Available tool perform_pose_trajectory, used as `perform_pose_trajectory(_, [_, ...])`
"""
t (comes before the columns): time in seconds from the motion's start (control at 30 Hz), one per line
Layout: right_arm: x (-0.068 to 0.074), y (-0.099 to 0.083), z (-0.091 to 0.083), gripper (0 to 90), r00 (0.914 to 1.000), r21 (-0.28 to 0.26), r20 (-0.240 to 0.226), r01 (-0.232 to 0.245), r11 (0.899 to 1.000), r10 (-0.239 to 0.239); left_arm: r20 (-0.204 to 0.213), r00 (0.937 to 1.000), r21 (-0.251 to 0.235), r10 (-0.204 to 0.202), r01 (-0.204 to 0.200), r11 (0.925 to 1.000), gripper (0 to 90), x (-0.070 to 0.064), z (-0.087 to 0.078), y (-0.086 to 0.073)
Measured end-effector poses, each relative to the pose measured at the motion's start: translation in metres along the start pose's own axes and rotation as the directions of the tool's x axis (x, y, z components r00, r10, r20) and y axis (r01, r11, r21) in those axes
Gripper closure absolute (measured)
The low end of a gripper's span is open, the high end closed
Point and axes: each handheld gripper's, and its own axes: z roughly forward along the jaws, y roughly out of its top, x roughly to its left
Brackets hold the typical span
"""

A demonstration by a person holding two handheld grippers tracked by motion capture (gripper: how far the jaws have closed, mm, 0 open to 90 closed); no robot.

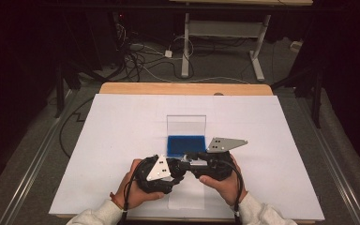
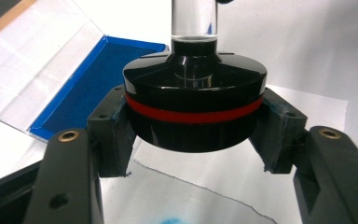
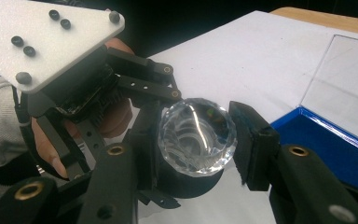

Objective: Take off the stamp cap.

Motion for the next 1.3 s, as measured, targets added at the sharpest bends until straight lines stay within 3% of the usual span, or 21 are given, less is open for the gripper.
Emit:
perform_pose_trajectory(0.3, [0.004, 0.0, -0.001, 56.9, 0.9993, -0.013, 0.023, 0.029, 1.0, -0.028, 0.038, 0.9983, -0.031, -0.045, 0.046, 0.9985, 37.0, 0.002, 0.001, -0.002])
perform_pose_trajectory(0.37, [0.006, 0.001, -0.002, 56.8, 0.9984, -0.018, 0.033, 0.047, 0.999, -0.047, 0.027, 0.9911, -0.014, -0.131, 0.131, 0.9913, 37.1, 0.012, 0.001, -0.009])
perform_pose_trajectory(0.4, [0.007, 0.002, -0.006, 56.9, 0.9982, -0.041, 0.02, 0.057, 0.998, -0.056, 0.038, 0.9827, -0.035, -0.181, 0.183, 0.9825, 37.1, 0.02, -0.001, -0.015])
perform_pose_trajectory(0.43, [0.008, 0.005, -0.011, 56.9, 0.9984, -0.059, -0.002, 0.056, 0.997, -0.056, 0.029, 0.9821, -0.043, -0.186, 0.187, 0.9814, 37.1, 0.024, -0.005, -0.018])
perform_pose_trajectory(0.5, [0.012, 0.01, -0.019, 56.9, 0.9955, -0.067, 0.037, 0.09, 0.994, -0.087, 0.008, 0.9862, -0.061, -0.165, 0.165, 0.9843, 37.1, 0.024, -0.011, -0.017])
perform_pose_trajectory(0.6, [0.011, 0.012, -0.027, 56.8, 0.9938, -0.082, 0.068, 0.094, 0.992, -0.088, 0.0, 0.9922, -0.064, -0.125, 0.125, 0.9901, 37.0, 0.02, -0.013, -0.012])
perform_pose_trajectory(0.73, [0.008, 0.012, -0.036, 56.8, 0.9906, -0.08, 0.094, 0.107, 0.991, -0.1, 0.012, 0.991, -0.062, -0.133, 0.134, 0.9891, 37.0, 0.021, -0.013, -0.016])
perform_pose_trajectory(0.97, [0.001, 0.01, -0.052, 56.8, 0.9834, -0.07, 0.148, 0.116, 0.991, -0.105, -0.006, 0.9927, -0.048, -0.121, 0.12, 0.9915, 37.0, 0.023, -0.019, -0.02])
perform_pose_trajectory(1.3, [-0.007, 0.01, -0.062, 56.8, 0.9712, -0.051, 0.207, 0.131, 0.99, -0.117, -0.051, 0.9919, -0.033, -0.116, 0.114, 0.9929, 36.9, 0.028, -0.035, -0.029])
